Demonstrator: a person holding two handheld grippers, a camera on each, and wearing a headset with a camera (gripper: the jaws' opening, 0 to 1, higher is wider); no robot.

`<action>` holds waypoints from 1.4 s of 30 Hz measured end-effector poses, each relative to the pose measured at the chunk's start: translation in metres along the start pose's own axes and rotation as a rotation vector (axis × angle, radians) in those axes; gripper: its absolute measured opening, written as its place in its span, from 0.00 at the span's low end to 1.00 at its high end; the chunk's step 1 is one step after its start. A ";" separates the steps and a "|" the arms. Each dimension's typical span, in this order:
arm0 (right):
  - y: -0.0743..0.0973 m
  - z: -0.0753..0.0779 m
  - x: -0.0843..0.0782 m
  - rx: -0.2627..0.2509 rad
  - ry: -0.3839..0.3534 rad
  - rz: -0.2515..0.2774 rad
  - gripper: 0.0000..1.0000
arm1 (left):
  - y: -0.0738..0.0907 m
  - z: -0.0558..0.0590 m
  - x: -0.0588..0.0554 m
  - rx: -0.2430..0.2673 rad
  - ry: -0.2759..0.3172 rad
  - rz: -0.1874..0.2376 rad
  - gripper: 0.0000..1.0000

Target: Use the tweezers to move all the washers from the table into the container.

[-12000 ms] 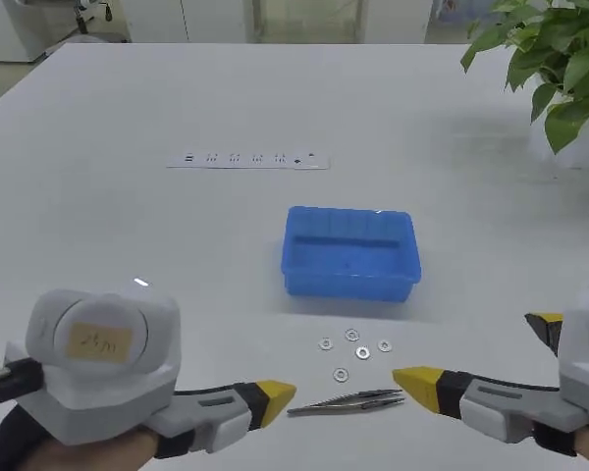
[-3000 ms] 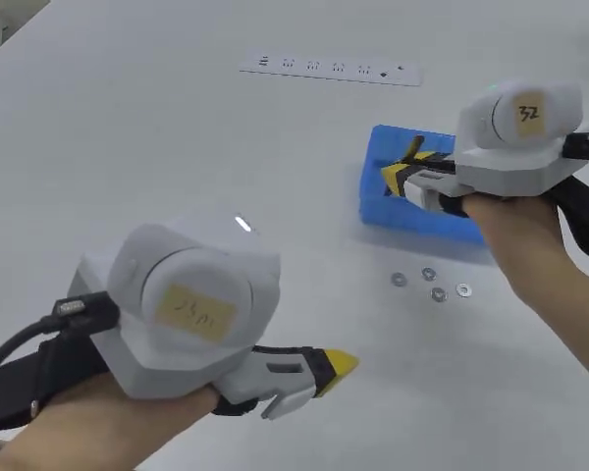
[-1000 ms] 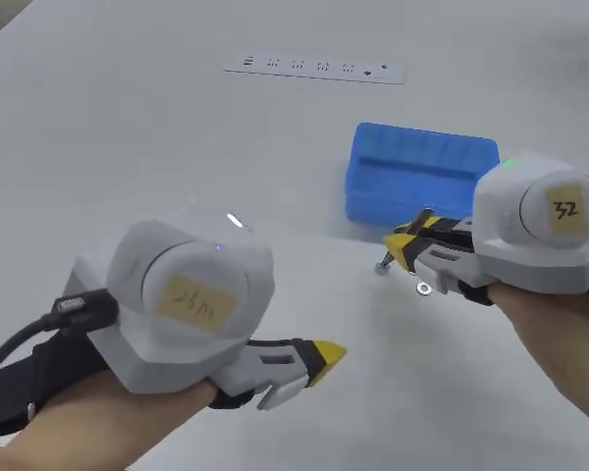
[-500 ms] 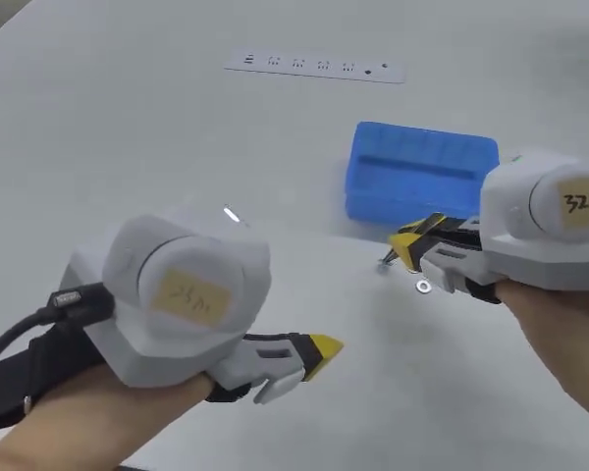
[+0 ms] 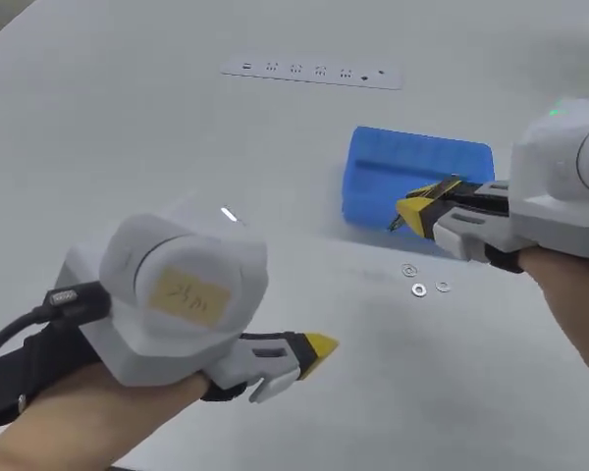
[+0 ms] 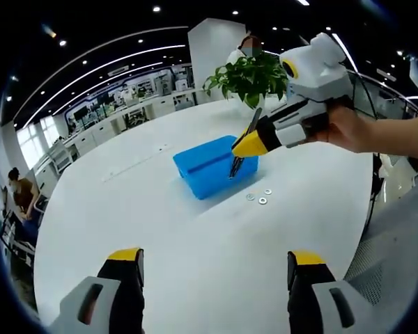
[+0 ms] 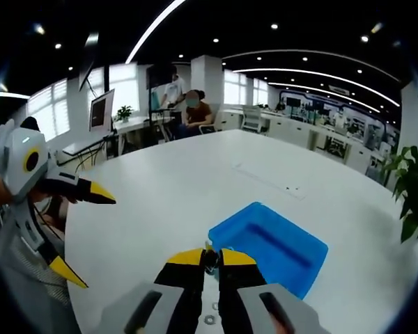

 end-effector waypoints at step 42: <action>-0.078 0.050 -0.015 0.012 -0.090 -0.147 0.05 | -0.005 -0.006 -0.007 -0.004 0.005 -0.023 0.88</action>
Point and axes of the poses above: the centre of the closed fingertips' face, and the gripper's own axes: y roughly backward along the fingers, z roughly to its right, x roughly out of its top, the point moved 2 cm from there along y, roughly backward along the fingers, and after that the axes turned 3 degrees about y, right-handed, at the moved point
